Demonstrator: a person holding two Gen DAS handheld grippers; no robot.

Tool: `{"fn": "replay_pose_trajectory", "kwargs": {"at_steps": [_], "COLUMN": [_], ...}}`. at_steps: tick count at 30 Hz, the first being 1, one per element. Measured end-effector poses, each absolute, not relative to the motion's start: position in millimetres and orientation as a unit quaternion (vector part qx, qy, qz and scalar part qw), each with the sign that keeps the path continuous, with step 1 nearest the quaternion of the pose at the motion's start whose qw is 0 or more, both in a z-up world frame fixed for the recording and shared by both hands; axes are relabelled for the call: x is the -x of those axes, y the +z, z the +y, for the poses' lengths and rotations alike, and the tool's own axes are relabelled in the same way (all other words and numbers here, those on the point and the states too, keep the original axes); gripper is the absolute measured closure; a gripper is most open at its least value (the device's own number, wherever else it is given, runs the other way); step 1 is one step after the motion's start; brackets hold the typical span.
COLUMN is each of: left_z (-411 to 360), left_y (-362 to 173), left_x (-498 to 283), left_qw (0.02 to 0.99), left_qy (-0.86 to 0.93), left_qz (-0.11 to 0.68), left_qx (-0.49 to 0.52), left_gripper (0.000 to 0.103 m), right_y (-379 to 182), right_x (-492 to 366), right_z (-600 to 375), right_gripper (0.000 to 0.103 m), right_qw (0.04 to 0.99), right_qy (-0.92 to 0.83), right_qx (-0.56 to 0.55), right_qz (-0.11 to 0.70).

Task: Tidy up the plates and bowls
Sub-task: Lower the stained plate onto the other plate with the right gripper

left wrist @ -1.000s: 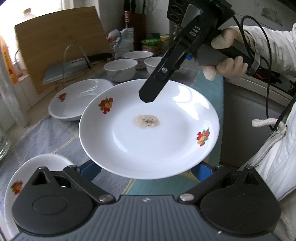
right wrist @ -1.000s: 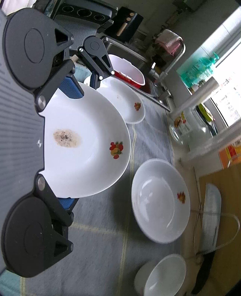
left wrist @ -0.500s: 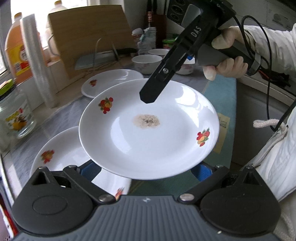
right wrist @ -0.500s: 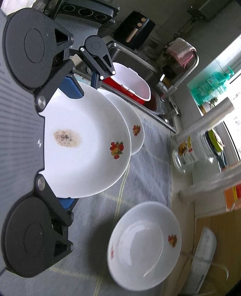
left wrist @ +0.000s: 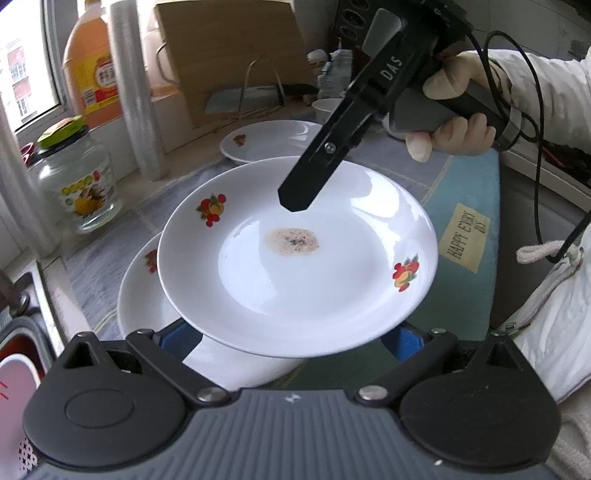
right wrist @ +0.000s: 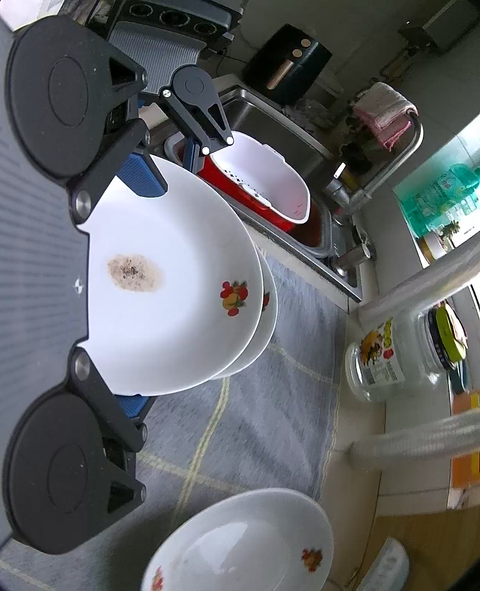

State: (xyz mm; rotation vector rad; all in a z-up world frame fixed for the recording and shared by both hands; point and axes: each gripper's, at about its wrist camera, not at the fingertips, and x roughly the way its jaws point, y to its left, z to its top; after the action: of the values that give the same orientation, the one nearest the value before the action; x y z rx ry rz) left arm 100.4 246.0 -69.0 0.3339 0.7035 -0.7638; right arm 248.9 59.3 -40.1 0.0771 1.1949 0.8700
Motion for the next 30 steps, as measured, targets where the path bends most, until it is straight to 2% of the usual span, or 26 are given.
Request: {"fn": "replay_pose_trajectory", "kwargs": {"at_steps": [30], "left_z": [260], "left_y": [-82], "left_x": [-130], "left_qw": [0.842], "left_qy": [-0.377], "left_qz": [0.360], "left_qx": [-0.137], "left_gripper": [0.002], "right_y": [-57], "right_x": [-263], "right_z": [89], "right_gripper": [0.000], "right_qw": [0.746], "right_qy": [0.351], "right_qx": [0.014], "right_qz": [0.566]}}
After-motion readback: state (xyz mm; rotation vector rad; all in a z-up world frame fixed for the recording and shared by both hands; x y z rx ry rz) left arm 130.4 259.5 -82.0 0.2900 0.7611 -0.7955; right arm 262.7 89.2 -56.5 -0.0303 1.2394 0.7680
